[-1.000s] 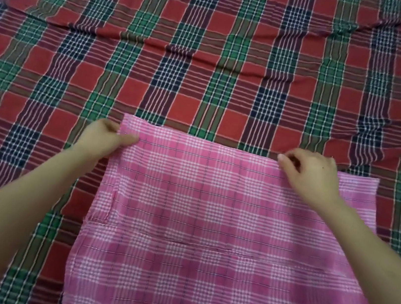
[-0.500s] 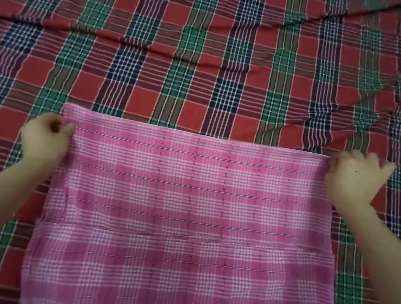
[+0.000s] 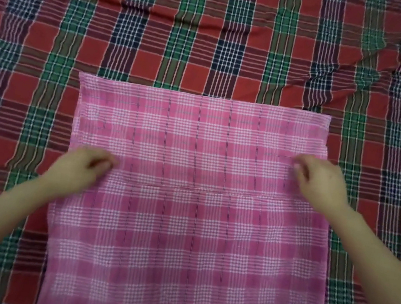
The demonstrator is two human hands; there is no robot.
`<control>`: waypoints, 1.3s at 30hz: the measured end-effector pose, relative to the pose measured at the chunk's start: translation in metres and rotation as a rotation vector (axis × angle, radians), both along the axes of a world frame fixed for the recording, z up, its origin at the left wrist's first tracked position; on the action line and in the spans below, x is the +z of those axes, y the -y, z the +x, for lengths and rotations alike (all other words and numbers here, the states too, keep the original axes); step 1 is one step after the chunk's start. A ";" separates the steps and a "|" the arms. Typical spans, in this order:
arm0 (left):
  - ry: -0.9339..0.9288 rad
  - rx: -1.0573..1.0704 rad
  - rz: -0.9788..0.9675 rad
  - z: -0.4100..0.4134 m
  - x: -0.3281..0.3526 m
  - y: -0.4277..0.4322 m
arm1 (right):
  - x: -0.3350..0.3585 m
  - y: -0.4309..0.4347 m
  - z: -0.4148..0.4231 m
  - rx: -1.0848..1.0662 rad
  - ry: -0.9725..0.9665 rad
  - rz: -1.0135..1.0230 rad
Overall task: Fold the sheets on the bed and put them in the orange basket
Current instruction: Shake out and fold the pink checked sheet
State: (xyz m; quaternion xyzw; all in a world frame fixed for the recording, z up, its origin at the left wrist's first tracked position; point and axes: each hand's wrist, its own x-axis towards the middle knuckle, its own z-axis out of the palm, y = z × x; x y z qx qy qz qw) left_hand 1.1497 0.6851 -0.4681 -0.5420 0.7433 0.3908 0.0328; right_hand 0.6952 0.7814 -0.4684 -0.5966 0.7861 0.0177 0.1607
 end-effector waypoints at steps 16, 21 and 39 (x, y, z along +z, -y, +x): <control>0.262 -0.138 -0.393 0.044 0.058 -0.014 | 0.094 -0.051 0.001 -0.182 0.053 0.126; 0.356 -0.160 -0.449 0.041 0.018 -0.008 | 0.059 -0.041 0.008 -0.225 -0.023 0.117; 0.072 0.446 -0.464 0.034 0.072 -0.016 | 0.128 -0.043 0.023 -0.416 -0.061 -0.263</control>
